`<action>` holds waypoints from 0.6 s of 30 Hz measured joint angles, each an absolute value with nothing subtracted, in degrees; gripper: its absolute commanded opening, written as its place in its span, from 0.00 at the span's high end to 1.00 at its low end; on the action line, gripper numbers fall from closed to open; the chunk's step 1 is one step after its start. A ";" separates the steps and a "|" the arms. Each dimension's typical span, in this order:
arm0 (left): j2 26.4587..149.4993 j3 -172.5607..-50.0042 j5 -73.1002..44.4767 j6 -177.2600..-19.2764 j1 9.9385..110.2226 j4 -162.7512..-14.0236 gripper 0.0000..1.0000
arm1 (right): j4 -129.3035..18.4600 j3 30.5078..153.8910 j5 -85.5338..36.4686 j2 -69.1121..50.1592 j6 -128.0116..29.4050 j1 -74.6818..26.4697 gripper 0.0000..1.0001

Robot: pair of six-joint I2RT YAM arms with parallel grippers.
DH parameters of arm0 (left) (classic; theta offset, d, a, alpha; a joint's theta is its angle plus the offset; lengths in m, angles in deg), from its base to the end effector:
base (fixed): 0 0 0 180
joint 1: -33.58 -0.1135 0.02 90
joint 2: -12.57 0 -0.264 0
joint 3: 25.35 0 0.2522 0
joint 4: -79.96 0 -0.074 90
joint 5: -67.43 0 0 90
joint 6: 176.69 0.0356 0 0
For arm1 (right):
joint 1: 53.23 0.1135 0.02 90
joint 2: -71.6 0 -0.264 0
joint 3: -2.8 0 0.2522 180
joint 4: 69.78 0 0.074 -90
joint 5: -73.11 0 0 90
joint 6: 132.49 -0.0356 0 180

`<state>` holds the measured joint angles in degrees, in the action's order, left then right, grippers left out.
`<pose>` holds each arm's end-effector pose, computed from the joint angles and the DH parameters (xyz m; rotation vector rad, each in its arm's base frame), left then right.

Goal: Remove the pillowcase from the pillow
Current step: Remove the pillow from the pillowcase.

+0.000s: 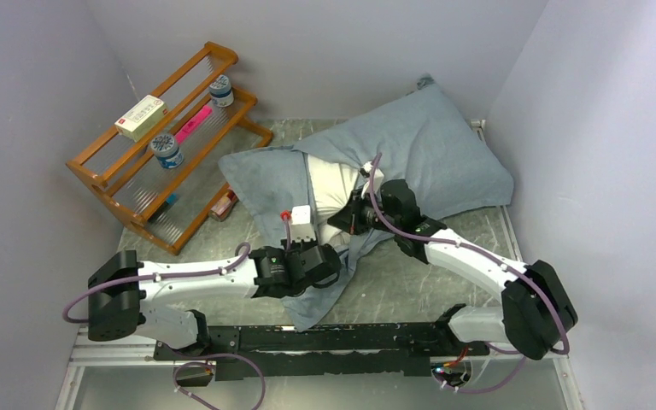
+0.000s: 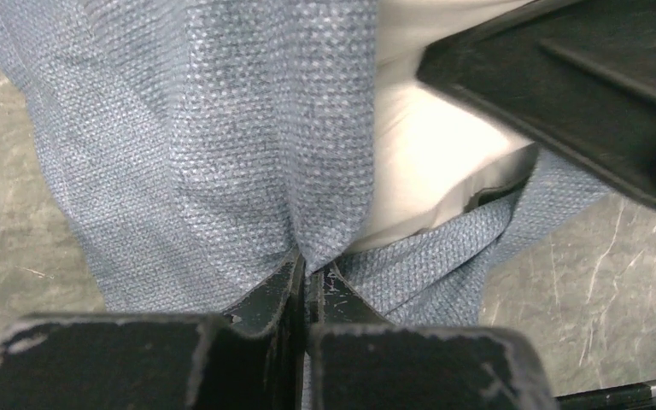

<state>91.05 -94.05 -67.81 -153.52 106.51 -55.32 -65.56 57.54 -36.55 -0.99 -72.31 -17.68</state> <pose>0.1044 -0.2539 0.2487 -0.1746 2.1952 -0.3432 0.2214 0.1730 0.2477 -0.3464 2.0653 1.0600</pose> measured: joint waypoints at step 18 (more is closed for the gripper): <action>88.47 -88.17 -66.08 -154.08 106.42 -64.09 0.95 | -62.43 55.04 -42.15 6.92 -77.67 -24.15 1.00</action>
<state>88.47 -88.17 -66.08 -154.08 106.42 -64.09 -62.43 55.04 -42.15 6.92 -77.67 -24.15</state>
